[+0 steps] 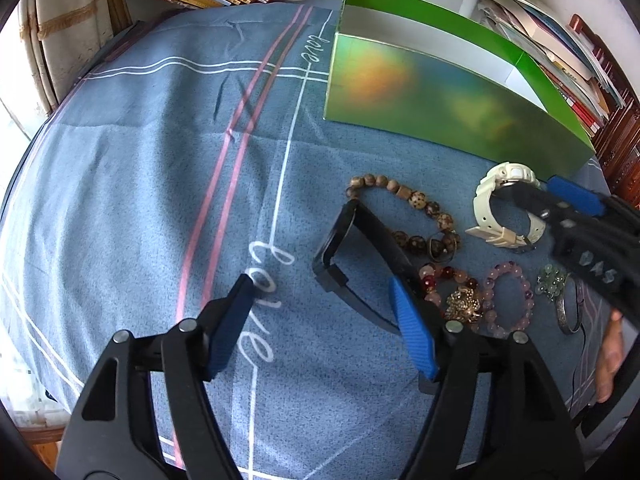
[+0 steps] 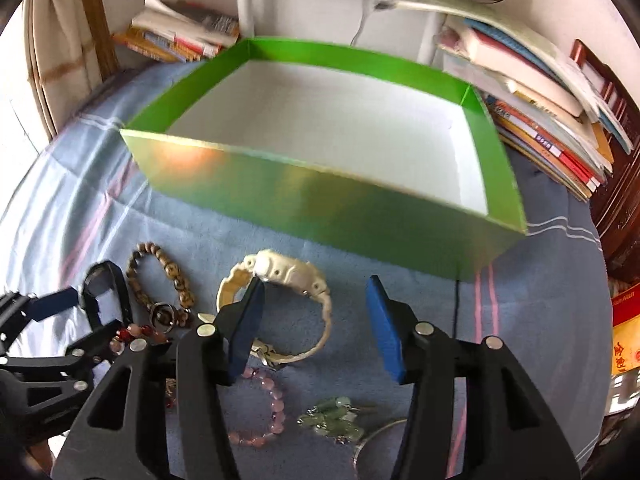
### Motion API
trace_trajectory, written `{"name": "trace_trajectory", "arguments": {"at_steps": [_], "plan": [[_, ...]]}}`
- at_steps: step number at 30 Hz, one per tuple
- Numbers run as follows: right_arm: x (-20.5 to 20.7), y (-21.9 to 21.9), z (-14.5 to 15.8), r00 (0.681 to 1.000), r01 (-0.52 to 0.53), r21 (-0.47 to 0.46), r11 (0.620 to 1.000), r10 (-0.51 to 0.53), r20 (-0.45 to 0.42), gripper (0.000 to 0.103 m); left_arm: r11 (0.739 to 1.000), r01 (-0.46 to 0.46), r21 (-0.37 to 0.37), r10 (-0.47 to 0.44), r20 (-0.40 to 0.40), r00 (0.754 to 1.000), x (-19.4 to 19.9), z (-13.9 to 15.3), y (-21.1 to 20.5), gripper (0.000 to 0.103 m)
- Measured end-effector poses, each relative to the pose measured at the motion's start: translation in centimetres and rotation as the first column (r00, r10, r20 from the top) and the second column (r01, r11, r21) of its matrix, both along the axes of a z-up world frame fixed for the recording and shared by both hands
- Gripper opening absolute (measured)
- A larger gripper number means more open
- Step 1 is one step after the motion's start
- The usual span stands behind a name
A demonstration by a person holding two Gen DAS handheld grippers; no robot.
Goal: Organize jewelry
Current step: 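Grasp the black-strap watch with the left gripper while the right gripper grasps the white watch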
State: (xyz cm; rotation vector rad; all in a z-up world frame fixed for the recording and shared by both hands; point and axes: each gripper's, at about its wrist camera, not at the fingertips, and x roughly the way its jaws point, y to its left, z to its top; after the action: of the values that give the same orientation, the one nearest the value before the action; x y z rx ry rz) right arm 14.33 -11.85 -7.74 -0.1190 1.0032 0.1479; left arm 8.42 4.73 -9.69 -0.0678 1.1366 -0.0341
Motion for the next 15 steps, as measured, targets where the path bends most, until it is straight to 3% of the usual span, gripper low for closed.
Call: {"name": "trace_trajectory", "arguments": {"at_steps": [2,5,7,9,11,15], "plan": [[0.2,0.2,-0.5,1.000,-0.008,0.003,1.000,0.008,-0.018,0.032,1.000,0.005,0.004,-0.005,0.000,1.000,0.0,0.0,-0.1,0.070],[0.1,0.4,-0.6,1.000,-0.011,-0.008,1.000,0.011,-0.014,0.022,1.000,0.008,0.016,-0.008,0.000,1.000,0.0,0.0,-0.1,0.065],[-0.2,0.3,-0.4,1.000,-0.012,-0.006,1.000,0.012,-0.003,0.017,1.000,0.007,0.024,-0.007,0.005,1.000,0.0,0.1,0.0,0.054],[-0.2,0.4,-0.3,1.000,-0.008,-0.001,1.000,0.008,-0.003,0.015,1.000,0.005,0.024,-0.005,0.010,1.000,-0.1,0.3,-0.1,0.032],[-0.5,0.4,-0.2,1.000,-0.003,-0.005,1.000,0.003,0.002,0.014,1.000,0.007,0.030,-0.007,0.012,1.000,-0.2,0.3,-0.1,0.021],[-1.0,-0.2,0.4,0.999,0.030,-0.012,0.999,-0.030,0.019,0.005,0.999,0.013,0.033,-0.013,0.019,1.000,-0.3,0.4,-0.2,0.011]]}}
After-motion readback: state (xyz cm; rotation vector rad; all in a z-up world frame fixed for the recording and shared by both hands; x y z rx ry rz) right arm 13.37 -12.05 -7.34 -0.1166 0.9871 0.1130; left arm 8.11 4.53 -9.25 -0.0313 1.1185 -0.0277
